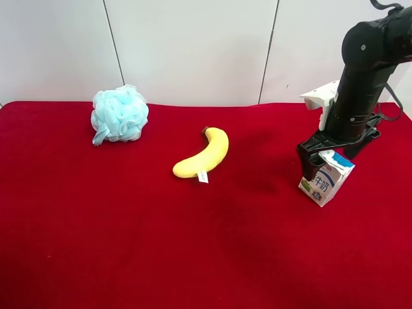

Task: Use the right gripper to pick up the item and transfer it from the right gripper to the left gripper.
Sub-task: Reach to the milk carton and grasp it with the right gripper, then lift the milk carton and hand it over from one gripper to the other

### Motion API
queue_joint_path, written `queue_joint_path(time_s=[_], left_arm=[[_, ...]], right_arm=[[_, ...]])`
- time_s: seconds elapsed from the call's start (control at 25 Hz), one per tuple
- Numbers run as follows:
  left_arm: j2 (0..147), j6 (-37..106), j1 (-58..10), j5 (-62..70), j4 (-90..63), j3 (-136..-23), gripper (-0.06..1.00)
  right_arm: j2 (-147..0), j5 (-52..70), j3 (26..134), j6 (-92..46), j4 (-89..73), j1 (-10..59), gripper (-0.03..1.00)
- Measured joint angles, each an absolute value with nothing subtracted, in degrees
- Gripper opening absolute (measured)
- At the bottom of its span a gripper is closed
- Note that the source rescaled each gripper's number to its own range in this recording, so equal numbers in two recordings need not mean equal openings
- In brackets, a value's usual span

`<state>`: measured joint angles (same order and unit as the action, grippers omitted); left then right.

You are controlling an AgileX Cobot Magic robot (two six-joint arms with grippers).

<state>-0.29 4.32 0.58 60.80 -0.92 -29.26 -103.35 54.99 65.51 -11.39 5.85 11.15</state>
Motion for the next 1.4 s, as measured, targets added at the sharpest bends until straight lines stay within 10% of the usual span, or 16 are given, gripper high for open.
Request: queue_joint_path(time_s=[0.36, 0.52, 0.64, 1.4], left_arm=[[-0.3, 4.3, 0.6, 60.8, -0.9, -29.3, 1.0], [-0.3, 4.3, 0.6, 60.8, -0.9, -29.3, 1.0], [-0.3, 4.3, 0.6, 60.8, -0.9, -29.3, 1.0], [-0.3, 4.3, 0.6, 60.8, -0.9, -29.3, 1.0]], right_arm=[[-103.5, 55.1, 65.5, -12.9, 5.9, 11.1, 0.92], [-103.5, 55.3, 65.5, -13.4, 5.9, 11.1, 0.57], [-103.5, 56.2, 65.5, -14.6, 5.9, 11.1, 0.0], [-101.8, 59.2, 69.4, -15.4, 5.0, 11.1, 0.01]])
